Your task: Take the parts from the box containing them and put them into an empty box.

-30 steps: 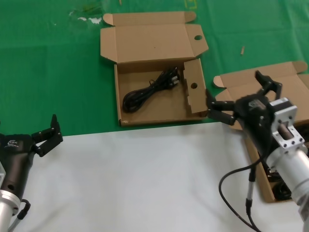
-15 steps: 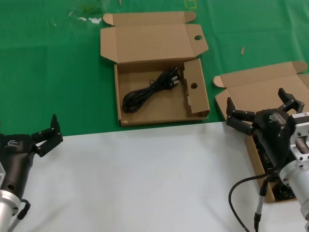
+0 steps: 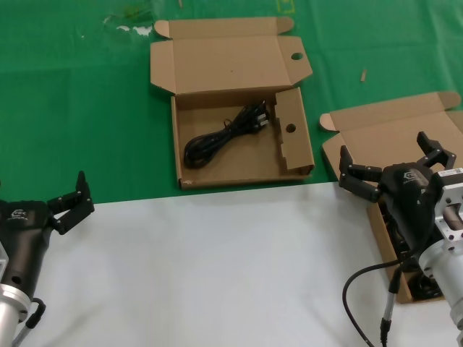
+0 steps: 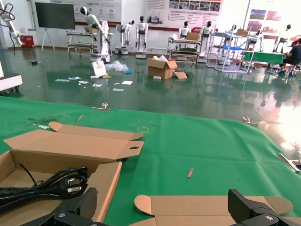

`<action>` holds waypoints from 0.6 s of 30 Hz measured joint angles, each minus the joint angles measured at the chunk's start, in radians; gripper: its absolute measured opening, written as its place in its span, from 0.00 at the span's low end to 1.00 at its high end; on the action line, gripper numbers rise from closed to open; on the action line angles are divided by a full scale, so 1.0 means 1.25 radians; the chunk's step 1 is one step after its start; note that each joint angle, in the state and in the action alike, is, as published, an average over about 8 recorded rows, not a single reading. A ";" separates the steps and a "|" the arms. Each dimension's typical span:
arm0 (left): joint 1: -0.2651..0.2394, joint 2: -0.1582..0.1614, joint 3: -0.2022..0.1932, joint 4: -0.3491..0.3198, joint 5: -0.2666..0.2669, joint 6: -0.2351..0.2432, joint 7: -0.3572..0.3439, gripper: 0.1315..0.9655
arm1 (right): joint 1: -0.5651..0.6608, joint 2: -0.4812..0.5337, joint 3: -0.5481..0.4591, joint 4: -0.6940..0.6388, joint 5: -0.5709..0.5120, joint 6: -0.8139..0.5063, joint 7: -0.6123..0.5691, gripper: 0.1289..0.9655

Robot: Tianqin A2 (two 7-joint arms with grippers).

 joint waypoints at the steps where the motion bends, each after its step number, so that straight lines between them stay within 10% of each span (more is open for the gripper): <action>1: 0.000 0.000 0.000 0.000 0.000 0.000 0.000 1.00 | 0.000 0.000 0.000 0.000 0.000 0.000 0.000 1.00; 18: 0.000 0.000 0.000 0.000 0.000 0.000 0.000 1.00 | 0.000 0.000 0.000 0.000 0.000 0.000 0.000 1.00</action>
